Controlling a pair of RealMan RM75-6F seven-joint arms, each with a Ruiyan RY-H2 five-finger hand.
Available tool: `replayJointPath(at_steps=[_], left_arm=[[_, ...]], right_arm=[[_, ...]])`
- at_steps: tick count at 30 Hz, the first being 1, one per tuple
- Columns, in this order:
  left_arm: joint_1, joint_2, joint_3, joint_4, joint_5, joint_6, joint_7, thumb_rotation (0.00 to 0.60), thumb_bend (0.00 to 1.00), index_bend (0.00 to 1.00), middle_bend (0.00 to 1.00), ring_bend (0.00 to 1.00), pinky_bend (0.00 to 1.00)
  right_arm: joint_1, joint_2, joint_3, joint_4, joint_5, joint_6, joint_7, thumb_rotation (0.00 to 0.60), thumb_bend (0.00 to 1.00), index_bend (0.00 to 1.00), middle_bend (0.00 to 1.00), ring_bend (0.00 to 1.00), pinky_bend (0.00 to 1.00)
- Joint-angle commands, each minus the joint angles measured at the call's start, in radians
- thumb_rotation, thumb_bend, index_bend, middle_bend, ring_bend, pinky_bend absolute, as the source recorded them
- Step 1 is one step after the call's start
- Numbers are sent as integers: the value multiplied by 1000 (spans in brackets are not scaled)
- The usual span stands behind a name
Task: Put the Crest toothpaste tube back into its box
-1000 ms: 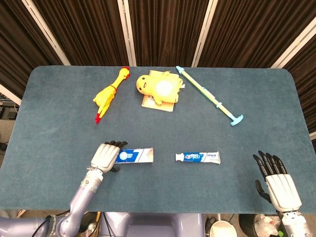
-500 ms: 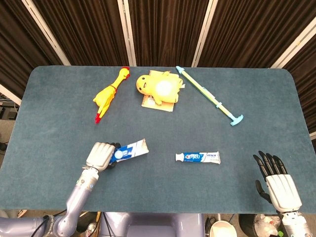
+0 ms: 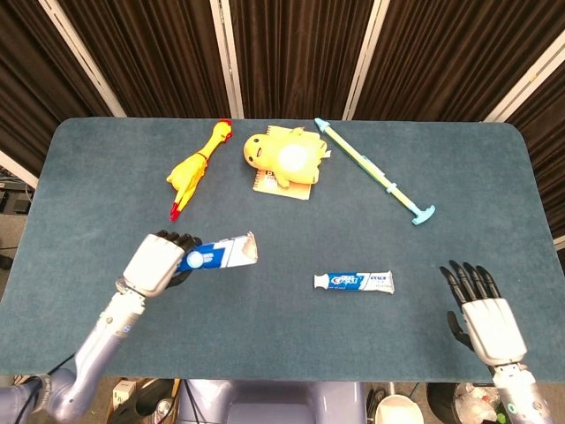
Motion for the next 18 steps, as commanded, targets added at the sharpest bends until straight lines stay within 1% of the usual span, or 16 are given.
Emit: replayJointPath(at_steps=[1, 5, 9, 13, 16, 18], left_arm=[[16, 42, -9, -11, 26, 38, -63, 600, 422, 397, 535, 511, 542], [24, 58, -10, -24, 41, 50, -86, 600, 422, 395, 536, 511, 542], [31, 73, -5, -33, 69, 60, -103, 600, 422, 394, 536, 511, 542], [38, 82, -3, -34, 83, 65, -129, 600, 423, 394, 536, 511, 542], [42, 88, -9, -37, 77, 64, -152, 600, 422, 394, 536, 511, 542], [44, 93, -11, -37, 75, 63, -161, 600, 423, 394, 536, 511, 542]], right_arm=[[57, -19, 29, -62, 53, -93, -88, 600, 491, 108, 145, 87, 80], [103, -40, 46, -123, 126, -184, -177, 600, 491, 108, 145, 87, 82], [167, -104, 69, -153, 233, -280, -320, 600, 490, 108, 145, 87, 82], [225, -210, 92, -124, 369, -342, -440, 600, 491, 108, 145, 87, 81], [251, -265, 96, -83, 437, -353, -500, 600, 491, 108, 145, 87, 81], [263, -292, 98, -55, 466, -356, -517, 600, 491, 109, 145, 87, 82]])
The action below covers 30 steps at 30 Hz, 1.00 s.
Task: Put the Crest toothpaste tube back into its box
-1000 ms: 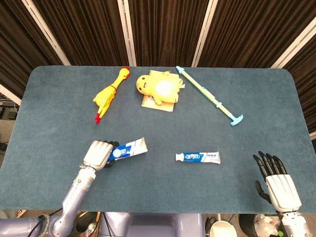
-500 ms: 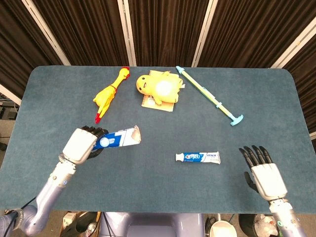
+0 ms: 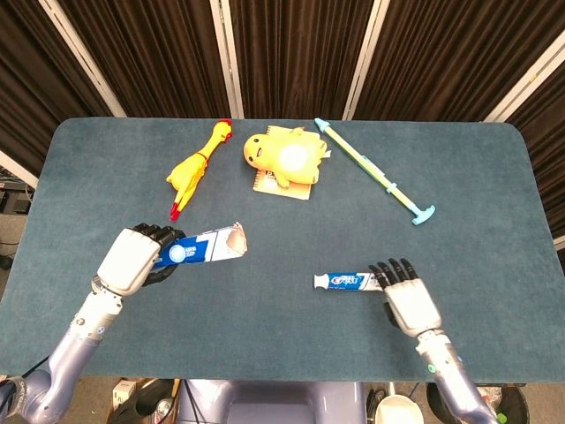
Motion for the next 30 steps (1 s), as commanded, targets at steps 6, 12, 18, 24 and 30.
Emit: replayJointPath(at_steps=[6, 12, 18, 24, 30], left_arm=[[6, 11, -10, 4, -6, -6, -30, 600, 422, 394, 536, 511, 543], [7, 8, -17, 8, -10, -12, -45, 600, 422, 393, 536, 511, 542], [9, 4, -19, 10, -10, -17, -47, 600, 422, 393, 536, 511, 542], [12, 2, -23, 12, -13, -17, -50, 600, 422, 392, 536, 511, 542], [13, 0, -26, 13, -14, -20, -62, 600, 422, 393, 537, 511, 543]], right_arm=[[67, -113, 18, 124, 110, -21, -59, 600, 491, 121, 145, 87, 81], [84, -129, 17, 170, 133, -17, -36, 600, 491, 145, 146, 88, 80], [88, -138, 5, 205, 159, -9, -26, 600, 490, 218, 220, 153, 117], [91, -157, -3, 242, 150, 9, -4, 600, 490, 430, 405, 334, 301], [88, -161, -18, 255, 91, 31, 56, 600, 489, 827, 743, 682, 680]])
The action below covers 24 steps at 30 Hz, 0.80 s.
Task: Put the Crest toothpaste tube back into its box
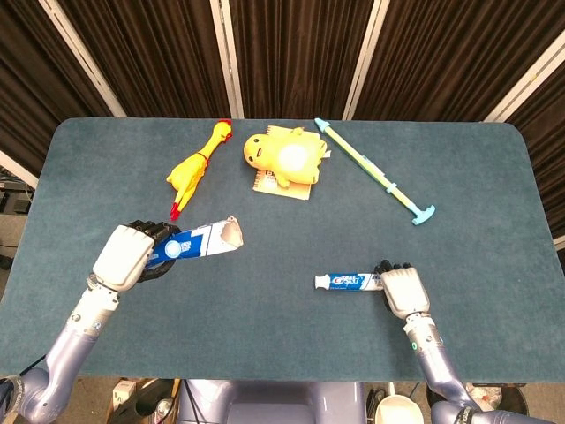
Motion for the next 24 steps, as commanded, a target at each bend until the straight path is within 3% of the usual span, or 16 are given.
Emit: replayJointPath(at_steps=[1, 8, 17, 24], left_arm=[[1, -2, -1, 1, 2, -1, -5, 600, 422, 392, 537, 511, 543], [2, -14, 3, 10, 11, -2, -17, 600, 422, 392, 542, 511, 543], [2, -34, -1, 18, -4, -13, -51, 600, 422, 394, 544, 512, 543], [-23, -85, -19, 48, -25, -49, -93, 600, 422, 395, 544, 512, 543]], right_arm=[[-2, 10, -14, -7, -54, 15, 41, 600, 489, 856, 765, 705, 699], [-4, 64, -25, -62, -178, 56, 143, 600, 531, 995, 848, 792, 766], [1, 139, -17, -142, -248, 85, 184, 600, 541, 1000, 849, 792, 765], [24, 218, 36, -218, -270, 107, 196, 600, 543, 1000, 849, 792, 765]])
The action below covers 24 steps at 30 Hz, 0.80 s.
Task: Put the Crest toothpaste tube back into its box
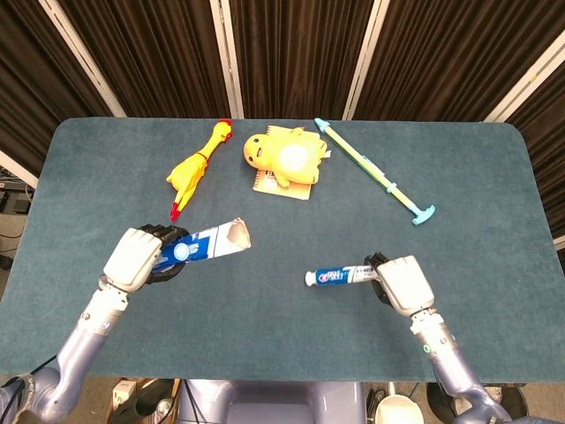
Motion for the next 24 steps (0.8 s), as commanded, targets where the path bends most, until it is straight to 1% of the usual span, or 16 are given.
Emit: replayJointPath(at_steps=[1, 7, 11, 13, 16, 19, 23, 24], left_arm=[[-17, -33, -11, 28, -3, -14, -16, 600, 422, 395, 544, 512, 543], [-44, -116, -26, 109, 15, -10, -62, 600, 422, 395, 544, 512, 543], [-58, -153, -31, 145, 30, -5, -80, 600, 422, 395, 543, 512, 543], [-69, -193, -30, 192, 56, 11, -98, 600, 422, 395, 543, 512, 543], [-83, -242, -26, 258, 94, 35, -137, 600, 422, 395, 541, 511, 543], [-99, -289, -23, 311, 112, 41, -166, 600, 422, 395, 538, 511, 543], [-111, -317, -22, 334, 119, 41, -167, 600, 423, 395, 536, 511, 543], [-114, -327, -23, 341, 119, 40, -163, 600, 423, 395, 536, 511, 543]], right_arm=[[15, 39, 37, -42, -7, 15, 7, 600, 543, 1000, 849, 792, 765], [40, 120, 103, -120, 5, 24, 20, 600, 545, 1000, 848, 792, 765], [53, 158, 135, -157, 6, 31, 15, 600, 544, 1000, 849, 792, 766], [66, 187, 159, -180, 12, 30, 9, 600, 545, 1000, 849, 792, 766], [80, 211, 183, -191, 6, 35, 5, 600, 545, 1000, 848, 792, 764], [94, 238, 202, -181, -24, 46, 4, 600, 545, 1000, 848, 792, 765], [104, 263, 217, -177, -40, 47, 21, 600, 545, 1000, 849, 792, 765], [110, 272, 229, -178, -41, 51, 29, 600, 545, 1000, 849, 792, 765]])
